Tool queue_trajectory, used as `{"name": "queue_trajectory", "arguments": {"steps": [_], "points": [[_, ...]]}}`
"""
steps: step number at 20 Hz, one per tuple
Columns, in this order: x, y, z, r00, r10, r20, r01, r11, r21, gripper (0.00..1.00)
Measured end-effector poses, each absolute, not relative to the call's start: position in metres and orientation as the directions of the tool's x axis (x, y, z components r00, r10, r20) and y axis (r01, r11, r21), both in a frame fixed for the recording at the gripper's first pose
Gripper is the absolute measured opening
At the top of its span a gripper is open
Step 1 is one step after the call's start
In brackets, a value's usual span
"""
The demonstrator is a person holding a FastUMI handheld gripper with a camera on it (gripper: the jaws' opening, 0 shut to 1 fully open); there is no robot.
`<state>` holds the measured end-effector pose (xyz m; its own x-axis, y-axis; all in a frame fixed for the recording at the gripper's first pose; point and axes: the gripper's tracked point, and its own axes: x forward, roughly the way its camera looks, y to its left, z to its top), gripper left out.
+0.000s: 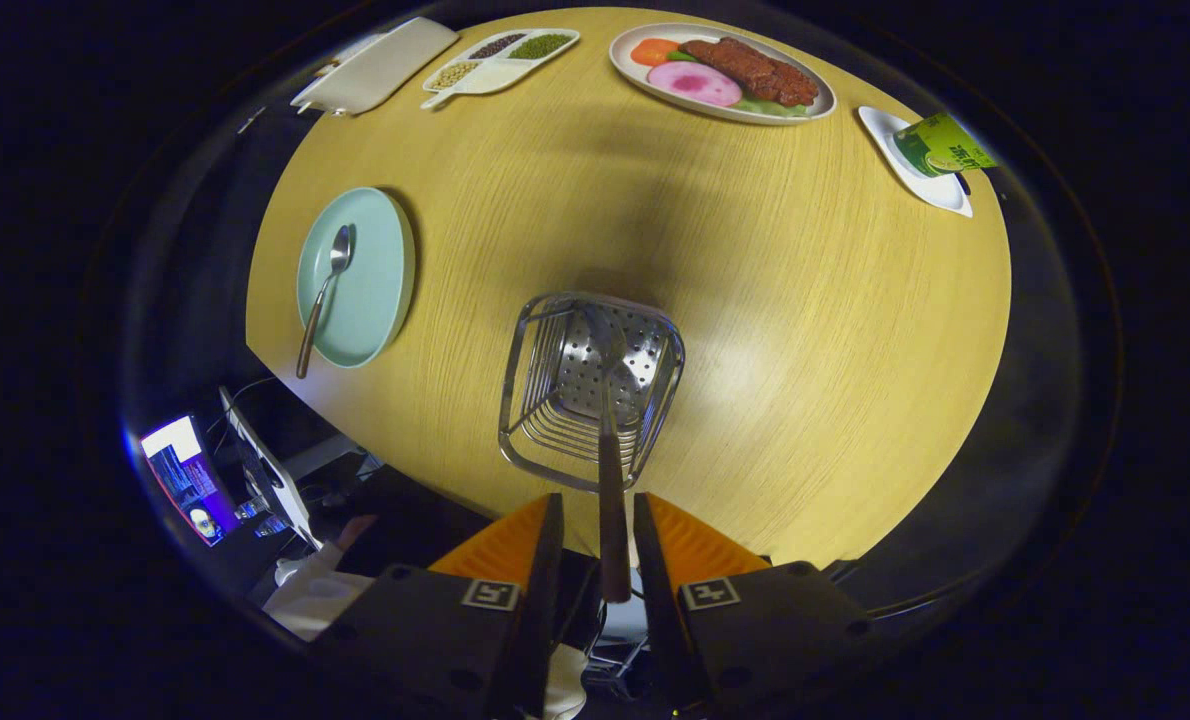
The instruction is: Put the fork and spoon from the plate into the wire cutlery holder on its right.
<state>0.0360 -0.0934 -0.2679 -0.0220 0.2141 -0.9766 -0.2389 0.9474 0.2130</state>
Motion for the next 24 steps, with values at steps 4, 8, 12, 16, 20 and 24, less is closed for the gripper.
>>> {"name": "queue_trajectory", "arguments": {"steps": [4, 8, 12, 16, 20, 24], "points": [[0.054, -0.080, -0.225, 0.169, 0.271, -0.947, -0.227, 0.946, 0.230, 0.95], [0.074, -0.036, -0.167, 0.430, 0.366, -0.825, -0.210, 0.930, 0.303, 0.99], [0.086, -0.002, -0.138, 0.640, 0.338, -0.690, -0.183, 0.939, 0.291, 0.99], [0.081, 0.035, -0.139, 0.712, 0.312, -0.629, -0.140, 0.941, 0.308, 0.99], [0.080, 0.074, -0.145, 0.733, 0.317, -0.602, -0.133, 0.934, 0.330, 0.99], [0.077, 0.121, -0.164, 0.705, 0.350, -0.616, -0.146, 0.923, 0.357, 0.99]]}}
